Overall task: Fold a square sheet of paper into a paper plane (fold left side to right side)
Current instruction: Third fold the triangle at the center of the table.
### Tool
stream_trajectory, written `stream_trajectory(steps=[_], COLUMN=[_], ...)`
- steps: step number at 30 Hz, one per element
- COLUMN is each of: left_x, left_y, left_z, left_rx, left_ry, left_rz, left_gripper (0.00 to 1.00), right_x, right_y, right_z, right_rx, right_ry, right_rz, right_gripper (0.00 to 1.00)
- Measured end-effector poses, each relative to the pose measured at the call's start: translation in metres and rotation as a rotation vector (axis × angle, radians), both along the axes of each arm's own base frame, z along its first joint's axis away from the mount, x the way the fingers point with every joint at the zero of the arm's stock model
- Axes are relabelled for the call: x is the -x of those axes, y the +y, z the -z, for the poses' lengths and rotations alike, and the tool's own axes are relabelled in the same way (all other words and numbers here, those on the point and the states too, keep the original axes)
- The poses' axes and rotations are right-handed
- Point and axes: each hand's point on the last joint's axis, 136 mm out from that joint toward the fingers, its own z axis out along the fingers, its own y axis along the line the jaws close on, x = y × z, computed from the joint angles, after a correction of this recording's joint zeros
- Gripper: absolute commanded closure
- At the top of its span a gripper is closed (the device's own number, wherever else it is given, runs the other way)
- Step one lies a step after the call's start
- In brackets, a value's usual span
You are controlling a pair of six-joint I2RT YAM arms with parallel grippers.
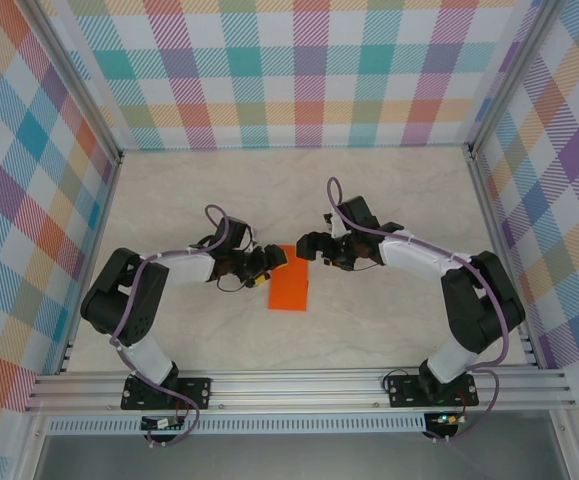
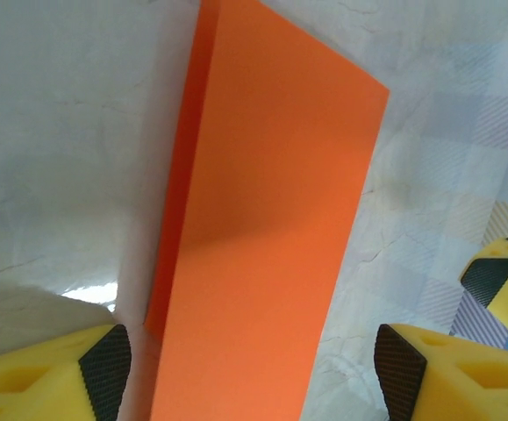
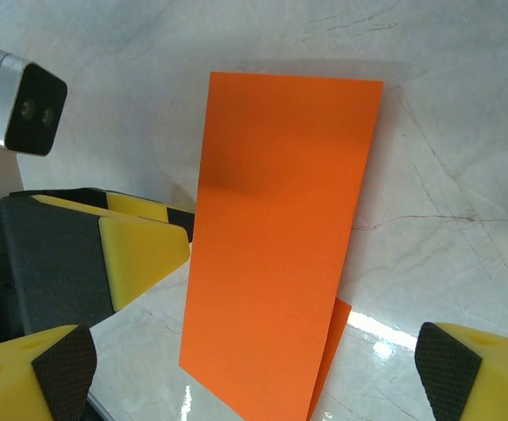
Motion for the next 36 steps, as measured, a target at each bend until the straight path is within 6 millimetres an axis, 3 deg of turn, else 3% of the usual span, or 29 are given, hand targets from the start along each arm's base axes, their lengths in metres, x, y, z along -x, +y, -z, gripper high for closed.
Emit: stream_trajectory(steps=[10, 15, 22, 28, 31, 36], left_x=[-0.001, -0.001, 0.0, 0.002, 0.004, 0.004], left_y=[-0.004, -0.003, -0.004, -0.007, -0.008, -0.009], left_z=[0.005, 0.005, 0.005, 0.005, 0.005, 0.005], left_rx=[0.02, 0.019, 0.02, 0.021, 0.021, 0.022], left_ry=[0.019, 0.018, 0.022, 0.027, 0.03, 0.034], left_rz=[-0.001, 0.0, -0.001, 0.003, 0.005, 0.003], left_gripper=[0.58, 0.76, 0.91, 0.96, 0.96, 0.97], right_x=[0.005, 0.025, 0.084, 0.128, 0.138, 0.129], right_y=[-0.008, -0.012, 0.007, 0.032, 0.046, 0.054], right_z=[-0.025, -0.028, -0.01, 0.007, 0.018, 0.046], right_rx=[0.0, 0.065, 0.21, 0.344, 0.418, 0.566], right_ry=[-0.112, -0.216, -0.405, -0.629, -0.721, -0.776], right_rz=[-0.029, -0.09, -0.317, -0.551, -0.644, -0.731], right_gripper=[0.05, 0.06, 0.07, 0.07, 0.07, 0.09])
